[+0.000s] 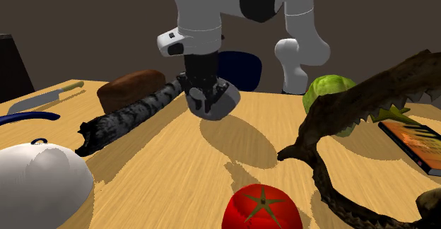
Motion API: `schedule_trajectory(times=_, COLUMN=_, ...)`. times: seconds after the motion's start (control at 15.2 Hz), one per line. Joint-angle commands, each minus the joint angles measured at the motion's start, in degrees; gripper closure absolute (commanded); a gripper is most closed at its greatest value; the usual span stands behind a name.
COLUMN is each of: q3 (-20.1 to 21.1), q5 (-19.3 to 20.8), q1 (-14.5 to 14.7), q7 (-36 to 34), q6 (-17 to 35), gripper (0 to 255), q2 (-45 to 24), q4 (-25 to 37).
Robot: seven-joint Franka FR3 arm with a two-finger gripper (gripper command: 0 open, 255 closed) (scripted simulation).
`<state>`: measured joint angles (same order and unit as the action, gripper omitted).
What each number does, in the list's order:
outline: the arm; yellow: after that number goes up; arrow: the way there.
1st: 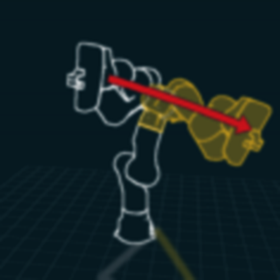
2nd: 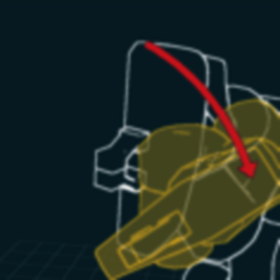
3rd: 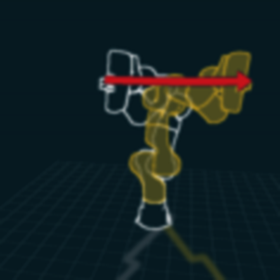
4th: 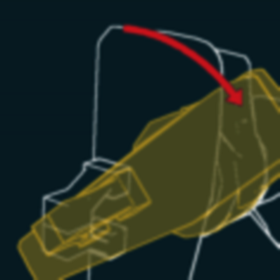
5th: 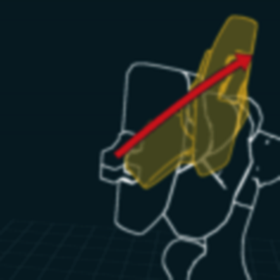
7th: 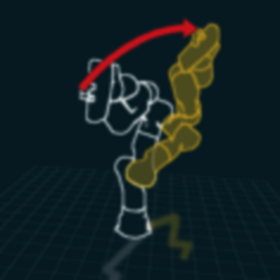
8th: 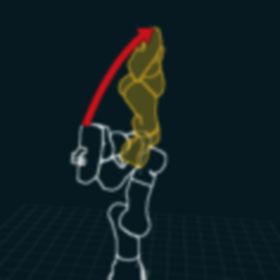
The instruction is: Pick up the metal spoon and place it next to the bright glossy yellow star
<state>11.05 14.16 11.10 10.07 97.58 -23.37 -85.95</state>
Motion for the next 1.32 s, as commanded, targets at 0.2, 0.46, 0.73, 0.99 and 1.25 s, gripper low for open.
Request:
schedule_trajectory(times=0.2, q3=2.0, q5=-1.6, q1=1.8, q7=-4.5, q6=2.9, gripper=255, q2=8.0, q4=-11.6)
schedule_trajectory(times=0.46, q3=3.8, q5=-3.3, q1=3.5, q7=-8.0, q6=4.4, gripper=255, q2=13.5, q4=-19.0)
schedule_trajectory(times=0.73, q3=5.8, q5=-5.2, q1=5.4, q7=-11.5, q6=5.4, gripper=255, q2=18.3, q4=-25.1)
schedule_trajectory(times=0.99, q3=8.0, q5=-7.4, q1=7.6, q7=-15.2, q6=5.9, gripper=255, q2=22.5, q4=-30.0)
schedule_trajectory(times=1.25, q3=10.4, q5=-9.8, q1=10.1, q7=-19.1, q6=6.1, gripper=255, q2=26.0, q4=-33.9)
